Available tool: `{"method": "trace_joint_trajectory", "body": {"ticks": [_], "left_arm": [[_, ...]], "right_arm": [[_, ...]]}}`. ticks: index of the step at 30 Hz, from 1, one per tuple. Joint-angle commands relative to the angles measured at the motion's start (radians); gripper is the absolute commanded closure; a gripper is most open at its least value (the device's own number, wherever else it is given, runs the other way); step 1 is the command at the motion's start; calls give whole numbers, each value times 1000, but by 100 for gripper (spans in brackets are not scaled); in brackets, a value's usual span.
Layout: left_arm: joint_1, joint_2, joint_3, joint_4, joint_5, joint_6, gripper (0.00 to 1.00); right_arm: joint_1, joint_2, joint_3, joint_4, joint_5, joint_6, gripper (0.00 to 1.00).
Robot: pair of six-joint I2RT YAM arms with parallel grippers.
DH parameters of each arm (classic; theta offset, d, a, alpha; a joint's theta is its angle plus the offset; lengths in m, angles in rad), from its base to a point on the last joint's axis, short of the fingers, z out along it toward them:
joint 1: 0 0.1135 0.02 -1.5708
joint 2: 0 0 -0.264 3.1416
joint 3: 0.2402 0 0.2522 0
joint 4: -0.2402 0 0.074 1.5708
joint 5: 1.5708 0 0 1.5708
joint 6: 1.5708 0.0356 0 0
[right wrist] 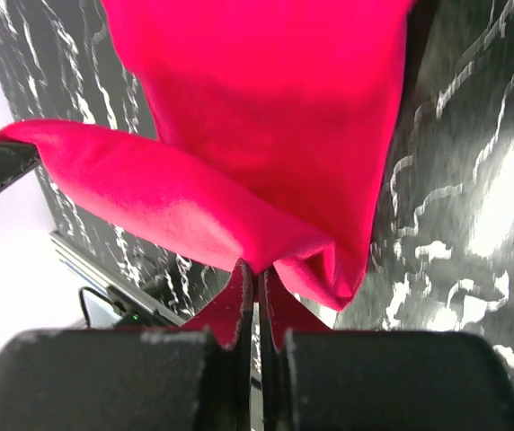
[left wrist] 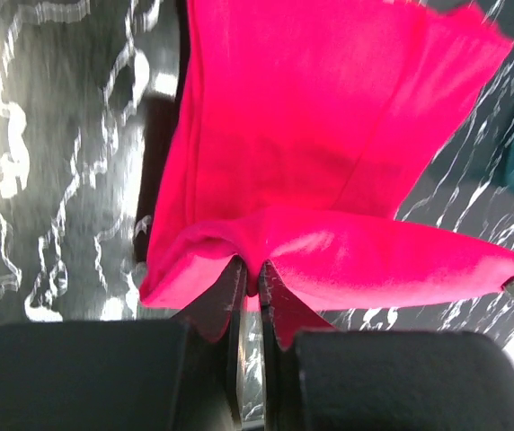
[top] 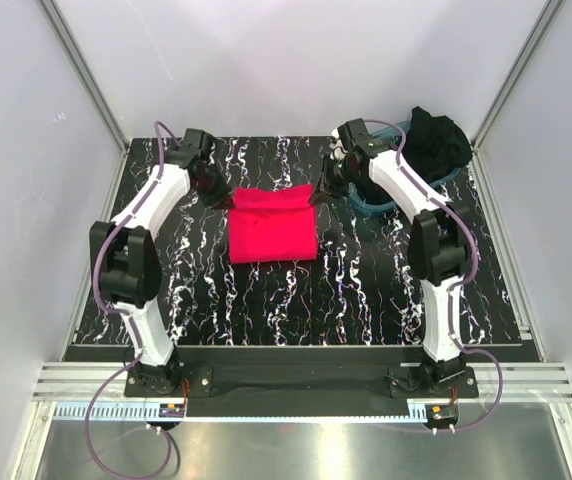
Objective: Fold and stack the t-shirts
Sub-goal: Fold the tshirt
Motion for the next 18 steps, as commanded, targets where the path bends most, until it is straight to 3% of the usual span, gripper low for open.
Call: {"method": "trace_joint_trajectory", "body": {"ticks": [1, 11, 12, 13, 18], "left_arm": [[32, 65, 125, 44, 45, 48, 100], [80, 309, 341, 125, 140, 59, 92], [82, 350, 355, 127, 140, 60, 89], [86, 368, 367, 162, 150, 62, 85], [95, 510, 530, 317, 109, 152, 74]], "right_arm": [[-23, 79, 138, -29, -54, -23, 100], [-63, 331, 427, 34, -115, 11, 99], [-65, 348, 441, 46, -117, 15, 97], [-69, 393, 493, 52, -118, 17, 87], [-102, 542, 694, 144, -51, 54, 82]]}}
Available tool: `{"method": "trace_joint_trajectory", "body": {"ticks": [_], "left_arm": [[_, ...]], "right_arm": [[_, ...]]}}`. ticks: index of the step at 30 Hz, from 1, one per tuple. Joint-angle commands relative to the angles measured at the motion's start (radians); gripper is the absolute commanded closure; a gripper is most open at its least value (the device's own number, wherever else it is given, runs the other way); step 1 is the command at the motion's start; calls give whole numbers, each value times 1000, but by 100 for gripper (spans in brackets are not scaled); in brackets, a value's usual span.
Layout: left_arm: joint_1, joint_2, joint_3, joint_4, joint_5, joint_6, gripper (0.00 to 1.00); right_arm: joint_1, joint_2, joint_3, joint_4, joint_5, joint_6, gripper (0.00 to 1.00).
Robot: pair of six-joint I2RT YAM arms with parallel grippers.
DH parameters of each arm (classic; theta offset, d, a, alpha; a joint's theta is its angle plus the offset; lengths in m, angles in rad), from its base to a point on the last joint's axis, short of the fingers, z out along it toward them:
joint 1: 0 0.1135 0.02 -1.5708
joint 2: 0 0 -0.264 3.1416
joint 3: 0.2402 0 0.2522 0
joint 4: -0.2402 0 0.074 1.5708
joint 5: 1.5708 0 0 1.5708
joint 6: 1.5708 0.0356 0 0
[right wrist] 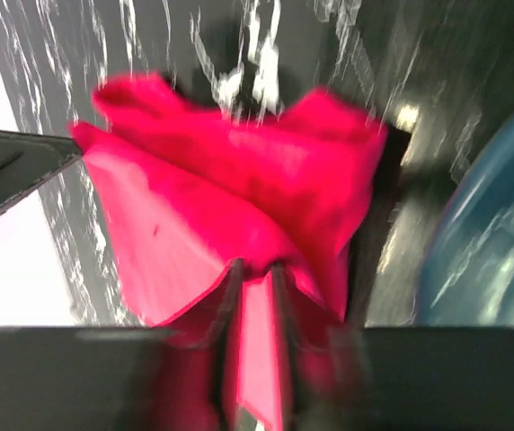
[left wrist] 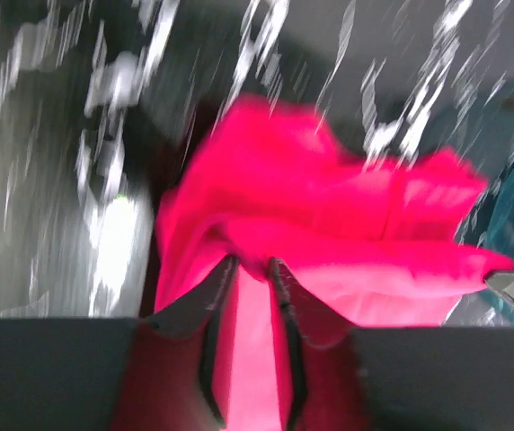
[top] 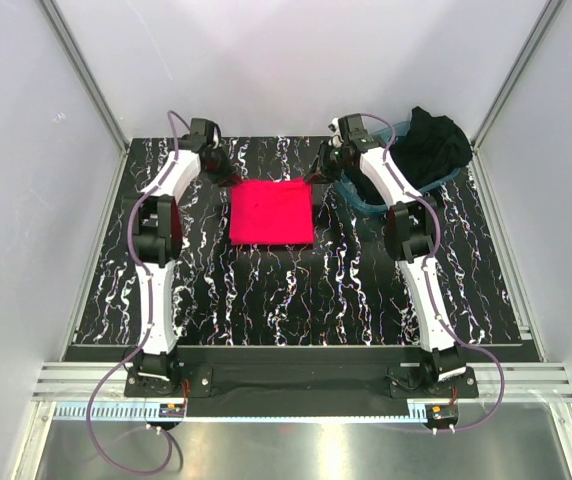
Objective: Fold and stack the t-shirts
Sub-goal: Fold the tshirt
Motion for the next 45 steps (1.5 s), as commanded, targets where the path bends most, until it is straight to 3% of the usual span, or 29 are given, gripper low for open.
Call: {"method": "trace_joint_trajectory", "body": {"ticks": [1, 3, 4, 9, 15, 19, 27, 33, 40, 45], "left_arm": [[12, 55, 194, 169, -19, 87, 73], [18, 78, 254, 172, -68, 116, 64], [21, 69, 274, 165, -88, 113, 57], [18, -144, -5, 315, -78, 115, 48], [-24, -331, -383, 379, 40, 77, 63], [-69, -331, -474, 356, 31, 55, 64], [-83, -195, -399, 96, -98, 23, 71], [-95, -193, -478, 14, -142, 12, 72], [-133, -392, -843, 79, -115, -43, 73], [-181, -659, -1101, 114, -89, -87, 73]], "right_arm": [[-29, 49, 133, 150, 38, 27, 72], [-30, 50, 152, 203, 66, 22, 53], [-32, 49, 161, 218, 74, 18, 53], [-36, -38, 115, 192, 81, 16, 52], [28, -166, -52, 46, 98, -100, 52], [108, -177, -84, -90, 187, -209, 52], [197, -164, -209, -187, 311, -257, 52], [220, -221, -389, -152, 364, -278, 51], [260, -396, -713, -58, 295, -238, 51], [312, -624, -1026, 25, 190, -140, 51]]}}
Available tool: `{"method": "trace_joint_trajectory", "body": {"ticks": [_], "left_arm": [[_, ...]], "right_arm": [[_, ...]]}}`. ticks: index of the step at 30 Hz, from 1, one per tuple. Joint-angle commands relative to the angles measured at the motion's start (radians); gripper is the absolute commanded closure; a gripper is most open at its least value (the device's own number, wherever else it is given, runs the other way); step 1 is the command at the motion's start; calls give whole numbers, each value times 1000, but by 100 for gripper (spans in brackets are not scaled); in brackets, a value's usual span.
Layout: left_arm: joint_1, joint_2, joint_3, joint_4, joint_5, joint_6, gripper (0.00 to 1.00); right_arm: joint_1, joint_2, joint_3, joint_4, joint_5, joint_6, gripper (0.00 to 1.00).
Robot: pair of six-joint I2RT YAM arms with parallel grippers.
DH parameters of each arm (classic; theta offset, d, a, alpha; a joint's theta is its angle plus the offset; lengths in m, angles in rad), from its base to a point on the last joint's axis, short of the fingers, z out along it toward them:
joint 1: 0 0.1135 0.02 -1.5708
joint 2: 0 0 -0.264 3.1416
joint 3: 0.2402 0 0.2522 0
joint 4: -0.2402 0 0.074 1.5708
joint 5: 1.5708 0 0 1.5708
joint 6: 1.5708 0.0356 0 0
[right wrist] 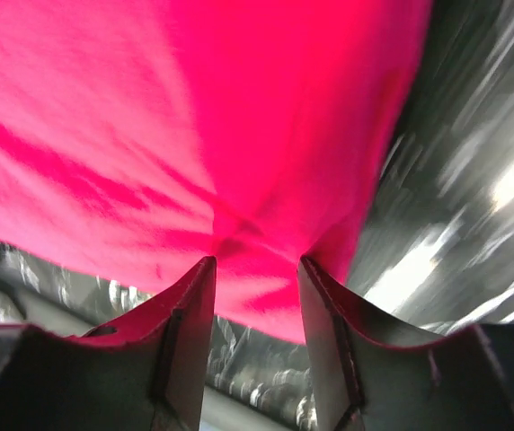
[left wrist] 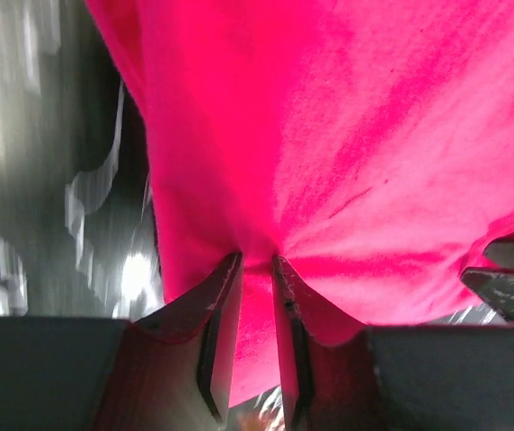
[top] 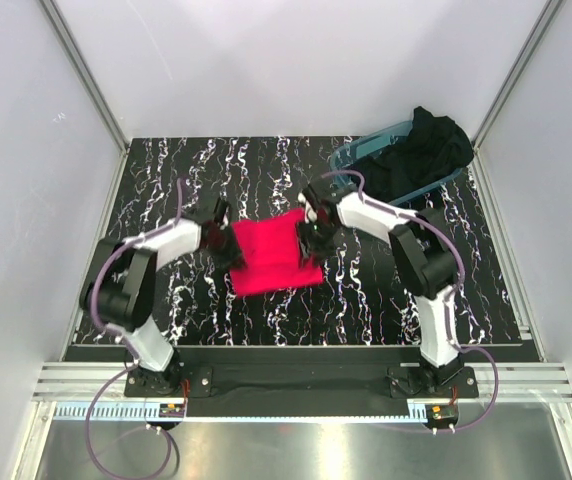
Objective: Fold and stack the t-shirts
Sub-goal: Fold the tshirt
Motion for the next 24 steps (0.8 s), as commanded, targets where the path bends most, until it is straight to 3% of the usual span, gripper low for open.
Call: {"method": "trace_joint_trajectory", "body": {"ticks": [1, 6, 7, 10, 16, 24], "left_arm": [[-10, -125, -179, -94, -29, -13, 72], [-6, -355, -143, -185, -64, 112, 62], [-3, -381, -129, -194, -72, 137, 54], [27, -432, -79, -177, -77, 212, 43], [135, -320, 4, -160, -38, 298, 42], [165, -156, 52, -118, 42, 323, 44]], "right_arm": [[44, -161, -197, 6, -64, 72, 51], [55, -336, -271, 18, -78, 88, 43], [55, -347, -248, 18, -61, 66, 36], [45, -293, -152, 9, -16, -33, 29], [-3, -119, 54, -11, -15, -125, 29], [-57, -2, 172, -9, -136, -122, 35]]}}
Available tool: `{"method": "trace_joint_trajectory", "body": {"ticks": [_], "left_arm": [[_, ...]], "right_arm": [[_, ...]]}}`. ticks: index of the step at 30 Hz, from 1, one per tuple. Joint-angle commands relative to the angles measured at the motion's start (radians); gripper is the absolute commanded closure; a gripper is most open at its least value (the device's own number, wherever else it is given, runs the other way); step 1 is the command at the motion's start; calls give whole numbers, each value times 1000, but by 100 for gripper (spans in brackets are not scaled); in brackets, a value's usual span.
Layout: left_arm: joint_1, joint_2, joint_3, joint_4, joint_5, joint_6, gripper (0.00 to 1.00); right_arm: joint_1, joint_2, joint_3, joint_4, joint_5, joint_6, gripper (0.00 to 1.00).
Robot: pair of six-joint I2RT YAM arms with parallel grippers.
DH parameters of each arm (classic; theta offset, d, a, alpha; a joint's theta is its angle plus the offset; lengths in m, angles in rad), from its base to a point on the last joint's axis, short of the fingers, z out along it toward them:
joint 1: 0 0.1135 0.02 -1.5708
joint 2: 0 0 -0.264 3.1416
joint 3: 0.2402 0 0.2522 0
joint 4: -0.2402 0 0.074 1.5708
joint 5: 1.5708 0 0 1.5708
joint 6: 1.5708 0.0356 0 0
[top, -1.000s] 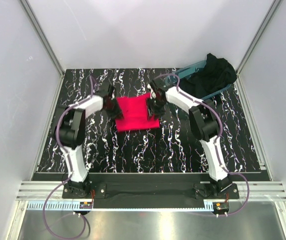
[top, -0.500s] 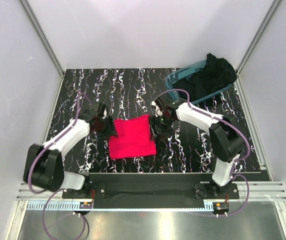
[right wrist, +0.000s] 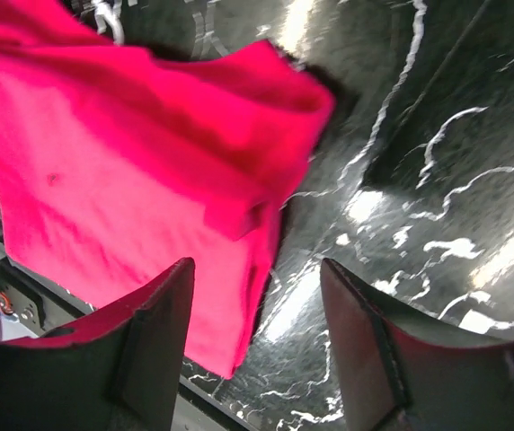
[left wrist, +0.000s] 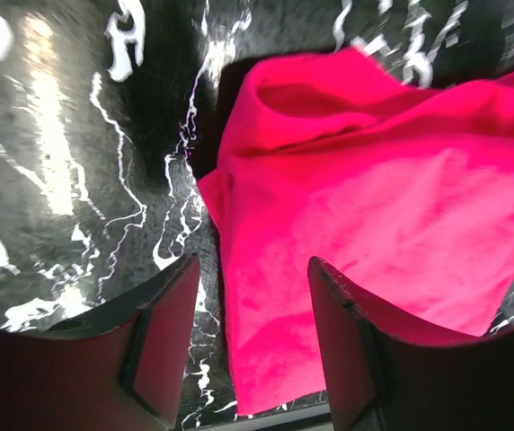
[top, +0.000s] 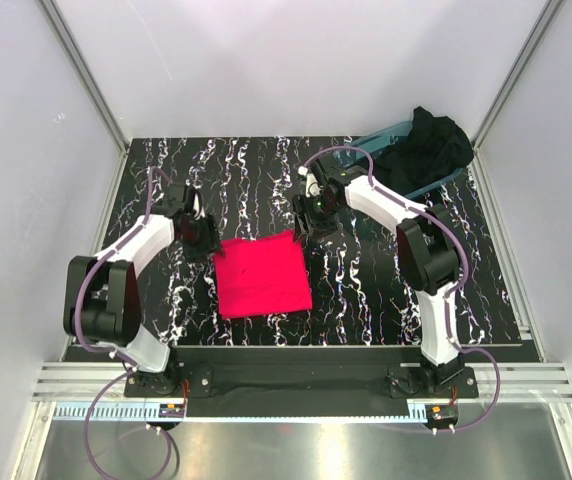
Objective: Fold and stack the t-shirts
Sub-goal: Fold the tshirt
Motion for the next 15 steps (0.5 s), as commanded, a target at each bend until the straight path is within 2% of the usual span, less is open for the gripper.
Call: {"method": "trace_joint_trajectory", "body": {"ticks": [1, 12, 15], "left_arm": [[6, 25, 49, 49, 64, 25, 45], [14, 88, 95, 66, 50, 21, 46], [18, 100, 98, 70, 58, 23, 46]], "right_arm": [[-7, 28, 54, 0, -87, -27, 36], [-7, 85, 106, 53, -132, 1, 41], [-7, 116, 144, 43, -132, 9, 47]]}}
